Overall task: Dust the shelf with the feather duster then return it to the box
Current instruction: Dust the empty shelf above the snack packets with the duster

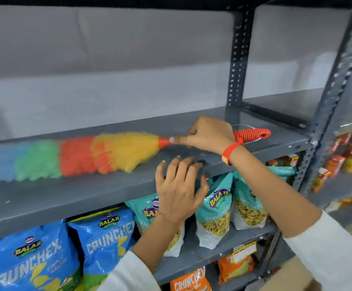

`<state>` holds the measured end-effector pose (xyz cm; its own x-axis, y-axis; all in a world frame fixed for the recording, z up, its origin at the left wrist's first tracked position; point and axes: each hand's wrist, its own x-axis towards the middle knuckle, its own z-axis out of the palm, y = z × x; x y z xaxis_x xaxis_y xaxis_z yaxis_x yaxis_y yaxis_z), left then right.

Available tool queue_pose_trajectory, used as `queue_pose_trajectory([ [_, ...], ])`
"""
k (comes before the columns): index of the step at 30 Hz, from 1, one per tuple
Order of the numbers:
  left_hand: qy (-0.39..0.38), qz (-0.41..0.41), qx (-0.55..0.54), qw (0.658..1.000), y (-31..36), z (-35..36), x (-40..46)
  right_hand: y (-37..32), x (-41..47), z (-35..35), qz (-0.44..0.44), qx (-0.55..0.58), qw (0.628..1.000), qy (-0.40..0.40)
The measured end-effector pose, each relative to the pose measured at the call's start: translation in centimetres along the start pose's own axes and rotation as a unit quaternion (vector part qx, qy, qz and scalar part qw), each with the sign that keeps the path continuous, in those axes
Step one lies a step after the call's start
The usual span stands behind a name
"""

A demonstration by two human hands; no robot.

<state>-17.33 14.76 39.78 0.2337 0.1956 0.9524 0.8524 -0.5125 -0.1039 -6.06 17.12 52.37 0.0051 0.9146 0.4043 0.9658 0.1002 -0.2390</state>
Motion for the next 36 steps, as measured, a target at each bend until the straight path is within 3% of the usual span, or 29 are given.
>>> queue_pose_trajectory([
  [5, -0.005, -0.035, 0.026, 0.999, 1.0, 1.2, 0.2, 3.9, -1.0, -0.7, 0.071, -0.04, 0.997, -0.004],
  [11, 0.004, -0.039, 0.024, 0.999, 0.9, 1.4, 0.1, 6.7, -1.3, -1.1, 0.149, -0.099, 0.977, 0.114],
  [17, 0.012, -0.049, -0.017, 0.999, 1.4, 1.0, 0.4, 5.9, -3.1, -1.2, 0.152, -0.078, 0.978, 0.117],
  [25, -0.02, 0.024, -0.069, 0.997, 3.8, 2.4, 1.1, 4.5, -5.1, -1.2, 0.122, -0.036, 0.99, 0.06],
  [30, -0.06, 0.07, -0.072, 0.993, 5.5, 3.9, 2.2, 8.0, -5.8, -2.5, 0.195, -0.048, 0.979, 0.042],
  [36, -0.073, 0.087, -0.099, 0.989, 9.4, 6.3, 4.2, 14.5, -8.0, -4.9, 0.316, -0.107, 0.937, 0.104],
])
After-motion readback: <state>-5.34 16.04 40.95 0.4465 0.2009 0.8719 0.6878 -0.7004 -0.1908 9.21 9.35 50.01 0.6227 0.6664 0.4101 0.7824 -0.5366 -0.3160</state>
